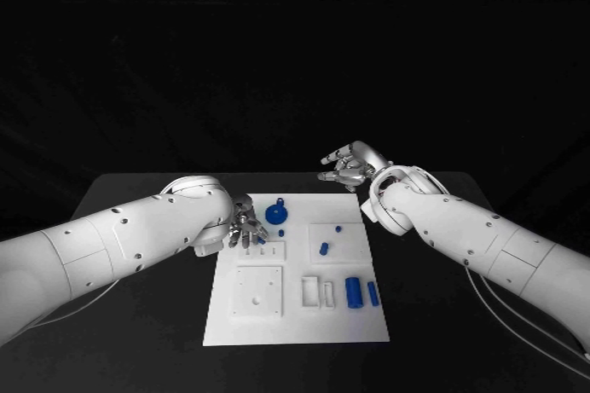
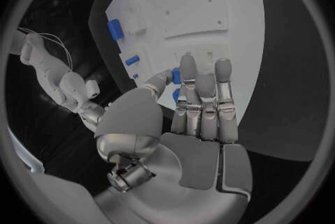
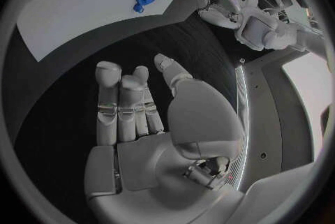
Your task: Assemble the parts on the task board
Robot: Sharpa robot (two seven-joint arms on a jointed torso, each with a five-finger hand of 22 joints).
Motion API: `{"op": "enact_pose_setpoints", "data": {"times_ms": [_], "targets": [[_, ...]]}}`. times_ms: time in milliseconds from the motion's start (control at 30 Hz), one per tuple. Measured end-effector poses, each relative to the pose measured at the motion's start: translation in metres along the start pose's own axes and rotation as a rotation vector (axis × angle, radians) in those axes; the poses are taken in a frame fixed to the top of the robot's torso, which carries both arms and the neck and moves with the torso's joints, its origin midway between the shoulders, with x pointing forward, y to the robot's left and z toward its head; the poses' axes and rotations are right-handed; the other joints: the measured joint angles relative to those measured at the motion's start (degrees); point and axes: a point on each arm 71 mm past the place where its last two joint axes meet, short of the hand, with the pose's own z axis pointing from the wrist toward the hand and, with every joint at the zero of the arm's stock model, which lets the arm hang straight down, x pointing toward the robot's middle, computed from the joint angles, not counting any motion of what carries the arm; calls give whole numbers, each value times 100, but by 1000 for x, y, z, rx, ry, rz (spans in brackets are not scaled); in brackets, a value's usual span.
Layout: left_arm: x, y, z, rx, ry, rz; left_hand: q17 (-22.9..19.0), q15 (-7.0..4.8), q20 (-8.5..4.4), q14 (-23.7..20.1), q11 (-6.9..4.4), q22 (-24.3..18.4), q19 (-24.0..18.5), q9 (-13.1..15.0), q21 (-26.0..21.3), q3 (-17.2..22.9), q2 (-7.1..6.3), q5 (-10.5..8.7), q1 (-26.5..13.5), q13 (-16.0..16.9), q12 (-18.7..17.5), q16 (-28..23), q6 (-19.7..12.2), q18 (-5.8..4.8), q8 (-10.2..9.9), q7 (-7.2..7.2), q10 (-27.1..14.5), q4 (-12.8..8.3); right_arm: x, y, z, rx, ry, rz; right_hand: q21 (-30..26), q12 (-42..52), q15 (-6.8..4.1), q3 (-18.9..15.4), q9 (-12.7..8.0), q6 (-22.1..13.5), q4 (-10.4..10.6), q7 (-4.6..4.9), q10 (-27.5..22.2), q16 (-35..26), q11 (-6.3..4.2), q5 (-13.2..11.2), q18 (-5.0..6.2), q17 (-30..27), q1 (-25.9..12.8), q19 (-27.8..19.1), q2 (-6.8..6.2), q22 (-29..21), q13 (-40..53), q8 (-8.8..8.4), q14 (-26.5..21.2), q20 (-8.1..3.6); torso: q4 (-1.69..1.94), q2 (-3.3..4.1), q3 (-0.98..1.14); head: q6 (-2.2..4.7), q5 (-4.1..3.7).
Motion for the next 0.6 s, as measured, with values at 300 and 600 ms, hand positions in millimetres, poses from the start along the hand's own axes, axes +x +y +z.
{"op": "enact_pose_setpoints", "data": {"times_ms": [300, 600], "targets": [[6, 3, 7, -11, -5, -33, 9, 2, 0, 2, -13, 4, 0, -11, 0, 0, -1, -5, -1, 0, 0, 0, 12, 0, 10, -12, 16, 0, 0, 0, 0, 1, 0, 0, 0, 0, 0, 0, 0, 0, 0, 0, 0, 0, 0, 0, 0, 0, 0, 0, 0, 0, 0, 0, 0, 0, -20, 6, 8, 0, 29], [11, 6, 12, -19, 4, -45, 15, 10, 1, 9, -4, 4, 43, -17, 0, -1, -38, 18, -38, 1, 0, 0, 19, 0, 11, -19, 25, -1, 0, 0, 0, 1, 1, 0, 0, 0, 0, 0, 0, 0, 0, 0, 0, 0, 0, 0, 0, 0, 0, 0, 0, -1, 0, 0, 0, 0, -24, 10, 11, -21, 32]]}}
